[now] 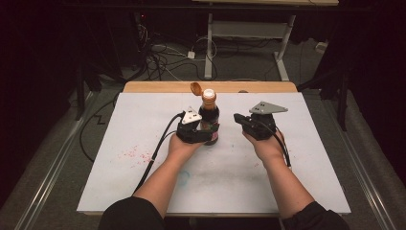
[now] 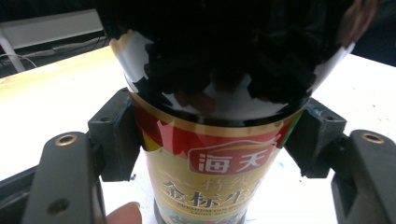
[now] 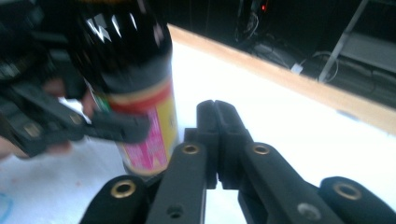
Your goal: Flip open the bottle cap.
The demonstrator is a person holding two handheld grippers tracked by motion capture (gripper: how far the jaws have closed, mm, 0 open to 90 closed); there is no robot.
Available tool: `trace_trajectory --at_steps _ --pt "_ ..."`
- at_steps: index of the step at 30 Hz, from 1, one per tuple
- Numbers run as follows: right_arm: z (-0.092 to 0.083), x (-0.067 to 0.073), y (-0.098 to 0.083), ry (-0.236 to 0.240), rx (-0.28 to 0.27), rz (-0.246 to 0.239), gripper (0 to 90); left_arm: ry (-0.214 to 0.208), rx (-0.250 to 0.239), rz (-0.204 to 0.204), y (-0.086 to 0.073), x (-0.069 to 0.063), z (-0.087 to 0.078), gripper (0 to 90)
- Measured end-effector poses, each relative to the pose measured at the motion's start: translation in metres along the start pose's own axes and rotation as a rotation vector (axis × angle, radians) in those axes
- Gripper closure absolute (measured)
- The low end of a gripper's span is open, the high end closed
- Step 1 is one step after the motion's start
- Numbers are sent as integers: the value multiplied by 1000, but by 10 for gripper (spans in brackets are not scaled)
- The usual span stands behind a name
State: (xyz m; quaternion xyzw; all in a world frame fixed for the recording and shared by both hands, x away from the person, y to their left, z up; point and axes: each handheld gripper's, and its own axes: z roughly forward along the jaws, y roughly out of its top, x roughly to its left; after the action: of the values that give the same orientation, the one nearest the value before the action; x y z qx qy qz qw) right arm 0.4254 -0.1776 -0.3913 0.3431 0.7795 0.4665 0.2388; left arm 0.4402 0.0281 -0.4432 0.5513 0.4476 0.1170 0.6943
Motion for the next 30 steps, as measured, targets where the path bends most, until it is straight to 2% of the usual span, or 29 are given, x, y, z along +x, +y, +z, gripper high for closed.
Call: trace_trajectory --at_steps 4,5,6,8,9,10,11,12,13,14,15,18,24,27,30 --pt "6 -2 -14 -1 16 15 833 -2 4 -5 0 0 0 273" --pt "8 -3 -22 -5 23 22 782 -4 5 -6 1 1 -1 270" --pt "8 -3 -22 -5 23 22 782 -4 6 -9 1 1 -1 270" --pt "10 -4 -29 -5 23 33 709 -7 17 -30 1 2 -1 262" --pt "11 -5 -33 0 26 38 662 -22 -8 -69 1 0 1 251" --pt "12 -6 -36 0 31 38 627 -21 -6 -84 0 0 2 237" --pt "13 -7 -40 -3 32 41 593 -87 8 -63 -1 2 4 218" --pt "13 -8 -43 -2 32 45 551 -74 13 -74 -2 2 4 199" --pt "13 -9 -45 4 31 54 520 0 64 -50 -3 7 -1 183" --pt "14 -11 -50 16 27 59 475 3 62 -58 -4 8 -2 147" --pt "14 -11 -50 16 27 59 475 4 66 -62 -5 9 -2 147" --pt "14 -13 -55 29 20 62 383 4 86 -66 -8 12 -4 110" --pt "11 -15 -63 20 7 64 207 10 107 -86 -13 20 -14 3" --pt "11 -14 -66 13 -1 67 138 24 116 -97 -15 27 -20 0" --pt "10 -12 -70 7 -1 71 24 35 116 -97 -16 32 -28 0"
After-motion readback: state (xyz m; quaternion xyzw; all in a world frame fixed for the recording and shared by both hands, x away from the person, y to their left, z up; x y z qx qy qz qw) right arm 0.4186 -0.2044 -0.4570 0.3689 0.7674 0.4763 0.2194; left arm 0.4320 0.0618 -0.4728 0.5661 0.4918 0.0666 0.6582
